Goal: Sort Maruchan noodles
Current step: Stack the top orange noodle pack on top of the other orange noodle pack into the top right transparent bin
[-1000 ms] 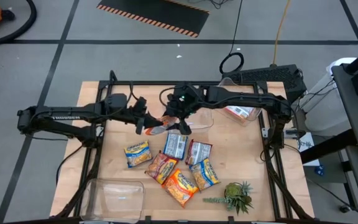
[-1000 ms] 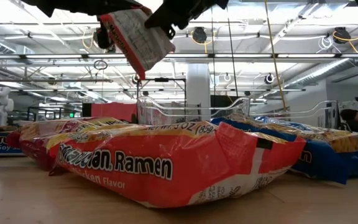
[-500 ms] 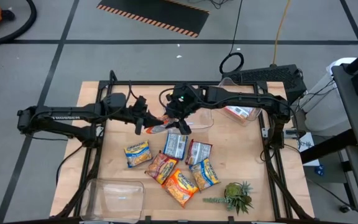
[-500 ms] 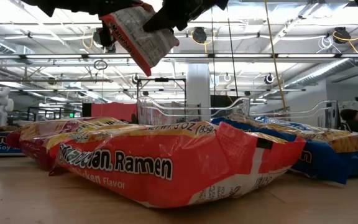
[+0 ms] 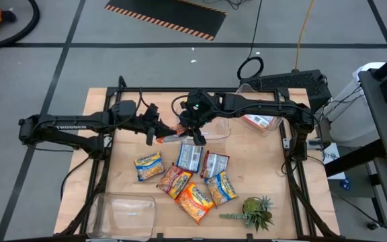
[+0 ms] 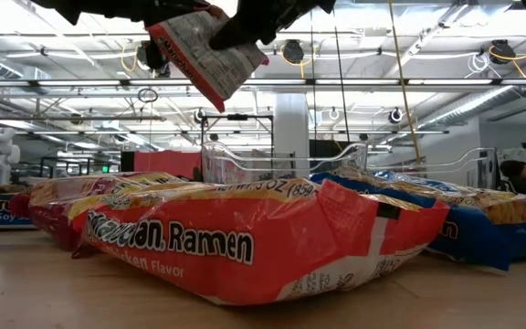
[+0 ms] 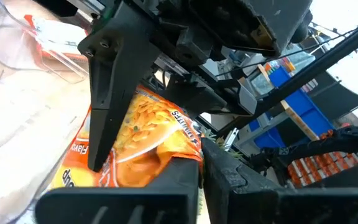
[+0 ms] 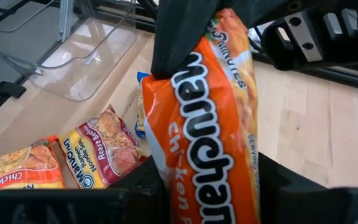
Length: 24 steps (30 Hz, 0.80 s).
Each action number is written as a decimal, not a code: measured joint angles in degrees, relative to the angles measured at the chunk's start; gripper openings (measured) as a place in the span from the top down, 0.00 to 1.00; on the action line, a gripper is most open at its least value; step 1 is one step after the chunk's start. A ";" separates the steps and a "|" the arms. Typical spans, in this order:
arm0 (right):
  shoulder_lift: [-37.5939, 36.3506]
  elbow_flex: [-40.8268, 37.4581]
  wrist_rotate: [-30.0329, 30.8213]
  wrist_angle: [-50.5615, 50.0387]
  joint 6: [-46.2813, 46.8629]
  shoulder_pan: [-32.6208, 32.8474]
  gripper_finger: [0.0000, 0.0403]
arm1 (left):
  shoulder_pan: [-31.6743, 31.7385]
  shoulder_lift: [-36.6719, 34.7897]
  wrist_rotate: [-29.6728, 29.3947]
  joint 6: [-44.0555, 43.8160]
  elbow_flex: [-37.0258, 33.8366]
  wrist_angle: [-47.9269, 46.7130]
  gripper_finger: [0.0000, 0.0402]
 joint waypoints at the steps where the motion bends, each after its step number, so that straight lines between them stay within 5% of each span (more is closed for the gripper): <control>1: 0.00 0.00 0.03 -0.04 0.41 0.00 0.70 | -0.01 0.00 -0.03 -0.85 0.00 0.02 0.93; 12: -0.51 -0.04 4.95 -1.56 4.77 -0.09 0.70 | -0.05 -0.59 -5.17 2.17 0.00 1.55 0.50; 24: -4.52 -0.04 8.81 -9.10 7.34 -0.72 0.70 | 5.38 -5.03 -10.94 5.70 0.00 1.70 0.46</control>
